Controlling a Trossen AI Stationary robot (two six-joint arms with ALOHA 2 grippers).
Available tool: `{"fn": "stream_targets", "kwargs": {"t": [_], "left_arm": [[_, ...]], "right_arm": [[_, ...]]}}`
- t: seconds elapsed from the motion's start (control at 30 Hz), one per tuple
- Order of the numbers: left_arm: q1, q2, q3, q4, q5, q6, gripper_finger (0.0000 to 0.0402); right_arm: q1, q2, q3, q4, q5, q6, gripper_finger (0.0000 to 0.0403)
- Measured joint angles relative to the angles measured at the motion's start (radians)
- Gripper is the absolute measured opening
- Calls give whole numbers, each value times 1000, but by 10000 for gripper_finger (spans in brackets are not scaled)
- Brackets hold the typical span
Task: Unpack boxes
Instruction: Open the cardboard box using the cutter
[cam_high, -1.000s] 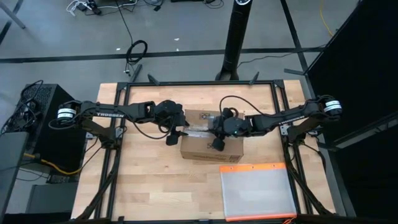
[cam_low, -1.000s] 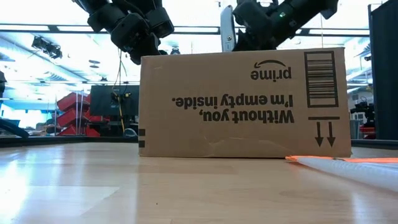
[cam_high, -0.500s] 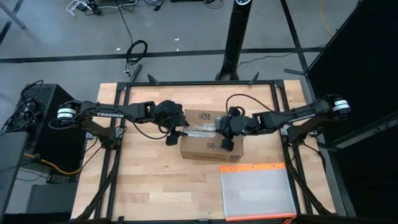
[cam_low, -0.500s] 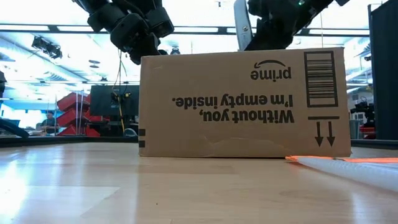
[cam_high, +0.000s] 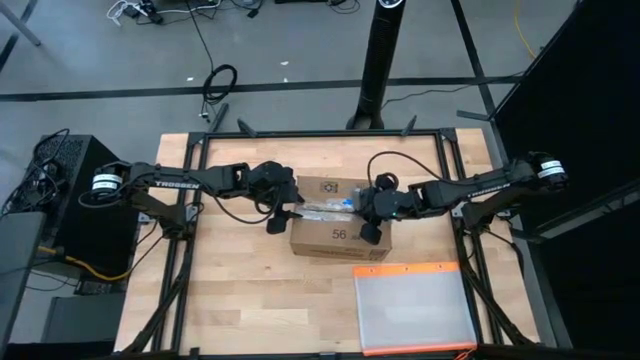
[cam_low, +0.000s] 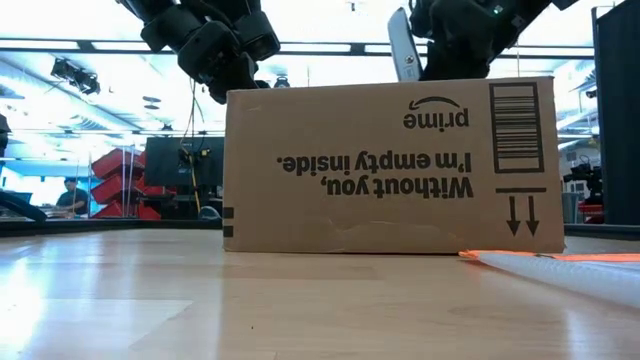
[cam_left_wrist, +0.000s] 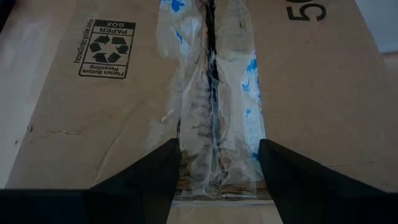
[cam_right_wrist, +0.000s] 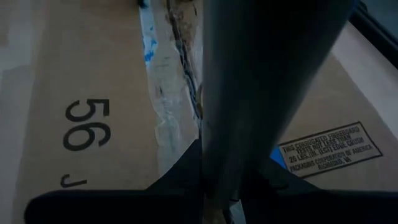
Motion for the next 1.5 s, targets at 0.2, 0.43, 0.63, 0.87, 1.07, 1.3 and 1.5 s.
{"fn": "stream_targets", "kwargs": {"t": [0.2, 0.43, 0.63, 0.87, 1.07, 1.3, 1.5], "left_arm": [[-1, 1, 0, 5, 1, -1, 213], [-2, 2, 1, 12, 2, -3, 213], [-3, 3, 1, 15, 2, -4, 213], [-26, -7, 14, -4, 41, 20, 213], [-68, -50, 77, -73, 74, 82, 213], [-80, 46, 86, 57, 88, 78, 213], [-91, 128, 93, 168, 100, 75, 213]], "right_arm": [[4, -33, 1, -43, -8, 19, 43], [7, -73, 1, -107, -20, 43, 43], [14, -95, 1, -149, -32, 42, 43], [9, -96, -1, -110, -63, -83, 43], [5, -80, -1, -67, -62, -112, 43], [12, -28, -1, 40, -73, -133, 43], [19, 17, -2, 132, -83, -152, 43]]}}
